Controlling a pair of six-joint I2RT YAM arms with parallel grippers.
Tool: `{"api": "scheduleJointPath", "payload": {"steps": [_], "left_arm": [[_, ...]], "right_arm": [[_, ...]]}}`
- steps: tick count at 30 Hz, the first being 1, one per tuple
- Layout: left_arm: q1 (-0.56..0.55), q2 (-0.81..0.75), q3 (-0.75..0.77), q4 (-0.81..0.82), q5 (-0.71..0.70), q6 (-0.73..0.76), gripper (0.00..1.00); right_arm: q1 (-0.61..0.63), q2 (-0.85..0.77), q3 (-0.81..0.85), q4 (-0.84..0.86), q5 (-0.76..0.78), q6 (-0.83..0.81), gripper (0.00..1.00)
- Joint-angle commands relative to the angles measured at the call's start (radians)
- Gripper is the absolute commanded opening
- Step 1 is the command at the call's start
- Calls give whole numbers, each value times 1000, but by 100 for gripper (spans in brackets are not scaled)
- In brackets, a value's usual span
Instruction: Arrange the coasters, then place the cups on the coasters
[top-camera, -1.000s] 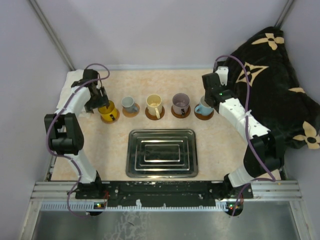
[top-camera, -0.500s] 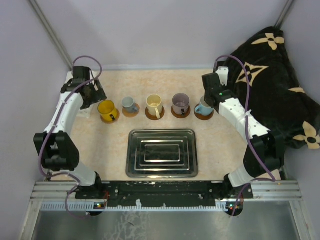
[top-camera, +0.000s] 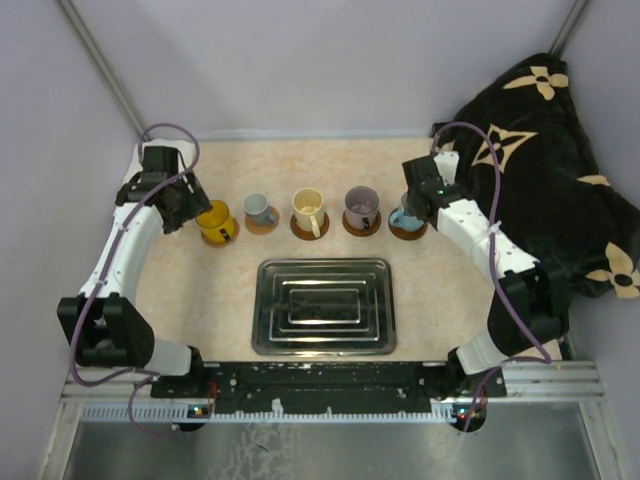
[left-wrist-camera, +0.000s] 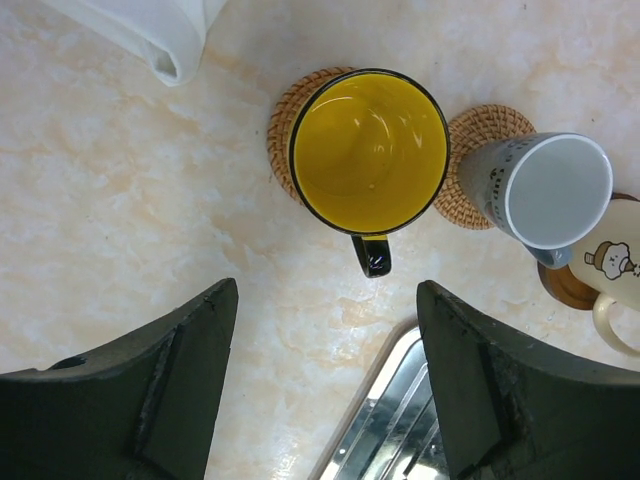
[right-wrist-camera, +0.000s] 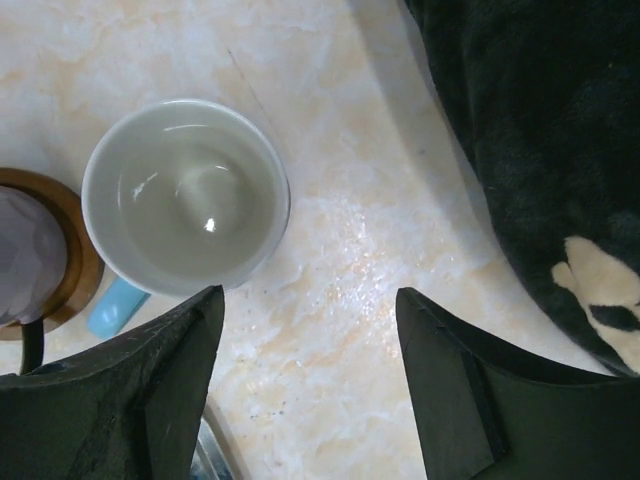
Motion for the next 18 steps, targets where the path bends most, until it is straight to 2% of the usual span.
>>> {"api": "scheduleJointPath", "payload": {"steps": [1,4,6,7,18], "left_arm": [[-15,29,31,47,42,0,78],[-17,52,49,57,54,18,78],[-16,59,55,69,57,31,78],[-16,63,56,74,59,34,78],[-17,99,72,105,80,67,79]], "right_arm": [[44,-53,18,31,-6,85,73],[104,-17,42,21,77,92,78],[135,1,54,27,109,97,88],[145,10,56,33,114,99,90],[169,105,106,51,197,101,92]]}}
